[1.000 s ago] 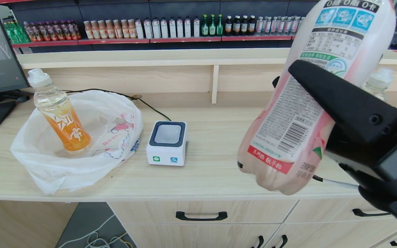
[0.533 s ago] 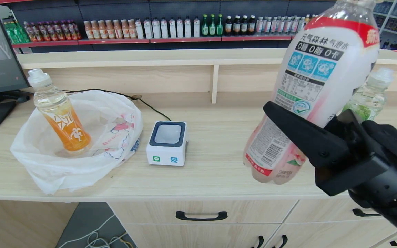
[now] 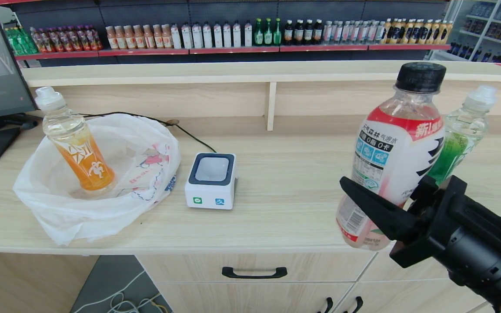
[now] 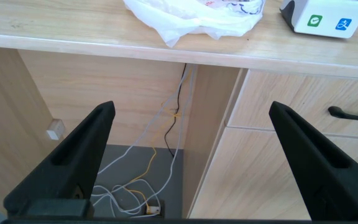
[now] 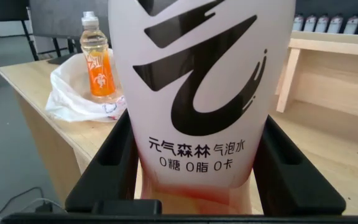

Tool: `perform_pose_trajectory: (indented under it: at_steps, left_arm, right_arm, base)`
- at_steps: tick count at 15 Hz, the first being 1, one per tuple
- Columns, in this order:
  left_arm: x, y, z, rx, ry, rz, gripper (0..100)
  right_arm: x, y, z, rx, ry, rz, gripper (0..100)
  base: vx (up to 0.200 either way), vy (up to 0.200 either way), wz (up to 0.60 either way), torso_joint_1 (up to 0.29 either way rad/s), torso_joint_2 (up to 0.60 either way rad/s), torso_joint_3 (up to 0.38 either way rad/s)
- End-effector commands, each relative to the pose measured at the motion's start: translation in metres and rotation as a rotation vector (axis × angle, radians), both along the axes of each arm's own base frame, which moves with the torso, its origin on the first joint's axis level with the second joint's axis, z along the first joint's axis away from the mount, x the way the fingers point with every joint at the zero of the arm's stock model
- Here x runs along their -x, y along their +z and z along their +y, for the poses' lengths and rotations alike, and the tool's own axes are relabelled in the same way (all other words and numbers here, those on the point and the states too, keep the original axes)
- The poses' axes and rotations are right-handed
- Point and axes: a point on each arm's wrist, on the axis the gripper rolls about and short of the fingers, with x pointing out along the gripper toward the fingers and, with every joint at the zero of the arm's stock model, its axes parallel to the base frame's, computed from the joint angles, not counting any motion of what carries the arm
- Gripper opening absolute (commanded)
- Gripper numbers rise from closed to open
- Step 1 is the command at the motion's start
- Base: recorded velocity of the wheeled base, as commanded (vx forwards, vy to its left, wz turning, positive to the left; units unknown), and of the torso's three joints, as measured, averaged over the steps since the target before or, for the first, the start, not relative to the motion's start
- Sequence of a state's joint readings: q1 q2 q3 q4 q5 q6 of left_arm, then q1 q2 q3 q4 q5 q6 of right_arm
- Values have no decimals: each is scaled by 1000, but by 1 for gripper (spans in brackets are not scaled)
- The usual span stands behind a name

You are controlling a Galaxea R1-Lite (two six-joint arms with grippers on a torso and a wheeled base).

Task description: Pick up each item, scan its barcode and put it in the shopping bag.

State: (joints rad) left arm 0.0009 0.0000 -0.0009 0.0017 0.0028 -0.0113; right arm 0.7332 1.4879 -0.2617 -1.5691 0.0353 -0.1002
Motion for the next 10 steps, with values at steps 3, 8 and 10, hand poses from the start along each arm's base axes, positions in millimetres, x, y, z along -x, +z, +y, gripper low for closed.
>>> perform_pose_trajectory:
  at_steps: [3,8,10]
  left_arm:
    - [0,0,0,-1,1,1,100]
    - [0,0,0,1,1,1,100]
    - [0,0,0,1,1,1,100]
  right_arm:
    - [-6,-4,-18,8,-94,15,0]
    - [-11,-11,-18,27,-106,41,0]
    - [-10,-11,-19,24,-107,42,0]
  base:
    - [0,0,0,0,0,0]
    - [0,0,0,0,0,0]
    - [0,0,0,0,0,0]
